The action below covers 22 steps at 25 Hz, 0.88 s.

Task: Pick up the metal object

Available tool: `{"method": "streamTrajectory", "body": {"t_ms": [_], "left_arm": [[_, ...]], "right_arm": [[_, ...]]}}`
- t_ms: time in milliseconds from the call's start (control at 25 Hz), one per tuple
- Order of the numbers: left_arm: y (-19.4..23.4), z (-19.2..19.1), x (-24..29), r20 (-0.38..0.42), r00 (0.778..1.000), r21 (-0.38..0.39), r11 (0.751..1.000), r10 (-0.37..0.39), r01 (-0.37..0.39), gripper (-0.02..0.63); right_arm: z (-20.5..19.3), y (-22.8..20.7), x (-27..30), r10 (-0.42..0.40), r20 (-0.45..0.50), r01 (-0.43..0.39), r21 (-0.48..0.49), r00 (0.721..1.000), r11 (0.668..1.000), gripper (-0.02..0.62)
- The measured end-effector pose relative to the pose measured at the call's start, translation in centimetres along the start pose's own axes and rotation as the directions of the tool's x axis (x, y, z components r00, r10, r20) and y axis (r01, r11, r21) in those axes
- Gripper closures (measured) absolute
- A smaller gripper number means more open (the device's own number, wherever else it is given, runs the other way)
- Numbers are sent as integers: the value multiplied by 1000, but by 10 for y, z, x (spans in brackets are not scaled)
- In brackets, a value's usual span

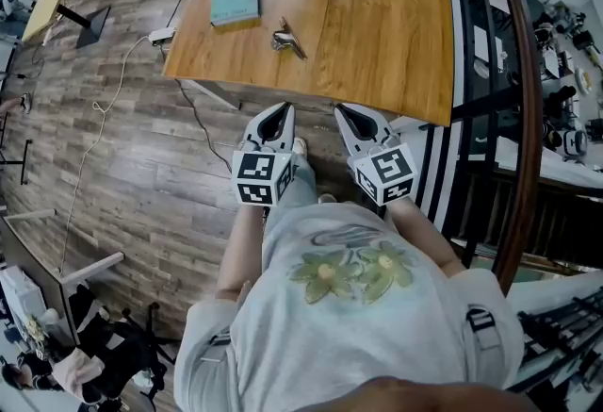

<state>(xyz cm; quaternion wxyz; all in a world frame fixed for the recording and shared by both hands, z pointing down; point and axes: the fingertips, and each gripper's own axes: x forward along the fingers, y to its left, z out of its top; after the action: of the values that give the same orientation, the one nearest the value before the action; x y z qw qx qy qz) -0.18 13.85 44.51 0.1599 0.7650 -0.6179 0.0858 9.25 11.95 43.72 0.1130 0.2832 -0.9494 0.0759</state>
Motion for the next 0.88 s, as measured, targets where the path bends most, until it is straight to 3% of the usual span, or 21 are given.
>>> {"method": "streamTrajectory", "body": {"t_ms": [320, 880], "left_arm": [[30, 28, 46, -51, 998, -31, 999, -35, 34, 591], [86, 43, 108, -88, 991, 41, 993, -104, 107, 589]], "right_arm": [[30, -38, 43, -24, -23, 25, 28, 999, 999, 588], [36, -72, 107, -112, -34, 114, 63, 993, 991, 588]]}}
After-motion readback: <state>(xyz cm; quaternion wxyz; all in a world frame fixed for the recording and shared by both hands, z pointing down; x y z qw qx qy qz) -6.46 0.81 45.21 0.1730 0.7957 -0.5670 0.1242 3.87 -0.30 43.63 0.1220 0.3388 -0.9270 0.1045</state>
